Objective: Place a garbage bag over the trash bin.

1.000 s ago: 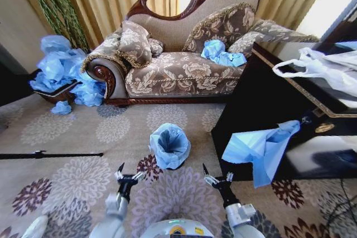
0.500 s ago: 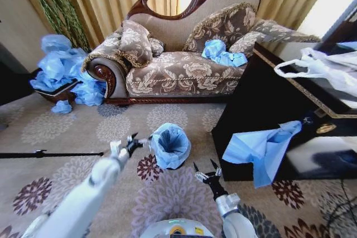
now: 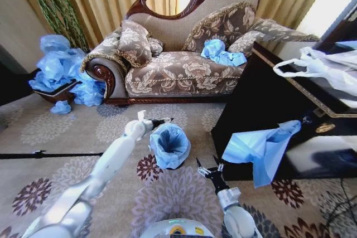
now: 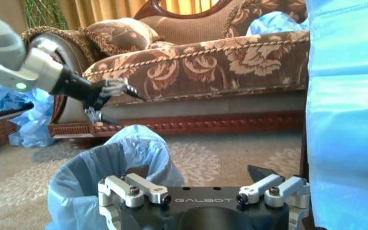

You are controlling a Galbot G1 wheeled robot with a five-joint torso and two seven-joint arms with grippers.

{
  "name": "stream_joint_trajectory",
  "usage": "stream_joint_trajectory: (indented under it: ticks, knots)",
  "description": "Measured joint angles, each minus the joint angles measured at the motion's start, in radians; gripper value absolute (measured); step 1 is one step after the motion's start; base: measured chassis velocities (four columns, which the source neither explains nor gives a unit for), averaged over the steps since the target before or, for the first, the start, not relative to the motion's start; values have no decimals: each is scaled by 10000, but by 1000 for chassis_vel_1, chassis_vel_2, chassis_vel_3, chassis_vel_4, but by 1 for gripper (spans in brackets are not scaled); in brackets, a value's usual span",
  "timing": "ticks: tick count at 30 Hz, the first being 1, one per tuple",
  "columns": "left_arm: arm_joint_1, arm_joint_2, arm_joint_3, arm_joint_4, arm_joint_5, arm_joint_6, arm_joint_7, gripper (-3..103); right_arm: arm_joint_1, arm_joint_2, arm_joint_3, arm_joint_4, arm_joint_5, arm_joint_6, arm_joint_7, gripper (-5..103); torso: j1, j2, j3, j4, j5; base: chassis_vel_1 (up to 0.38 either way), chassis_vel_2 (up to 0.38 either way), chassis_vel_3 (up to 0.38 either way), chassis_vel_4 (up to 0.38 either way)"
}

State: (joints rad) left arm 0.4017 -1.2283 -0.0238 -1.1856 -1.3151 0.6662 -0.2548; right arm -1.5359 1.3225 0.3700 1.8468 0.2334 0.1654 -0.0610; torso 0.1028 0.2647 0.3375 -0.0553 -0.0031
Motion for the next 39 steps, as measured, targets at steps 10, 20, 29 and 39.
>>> stream_joint_trajectory:
  ticks: [10,20,29,39]
  knots:
    - [-378,-687,-82,1010,-59,57,-884,100,-16,180,-67,-54,-65,72,33,100,-1,0,-1,3,-3,0,0,0,0]
    - [-780,-1149,-307,2251,26,25,-1758,100,-70,215,-116,36,-180,68,127,100,-1,1,-1,1,-3,0,0,0,0]
    - [208,-563,-669,521,374,100,-865,100,-145,279,-137,72,-253,63,191,100,-1,1,-2,2,-6,0,0,0,0]
    - [580,-10,-645,-616,1390,682,-776,100,-262,506,-165,-75,-451,198,180,100,-2,2,-2,-3,-5,0,0,0,0]
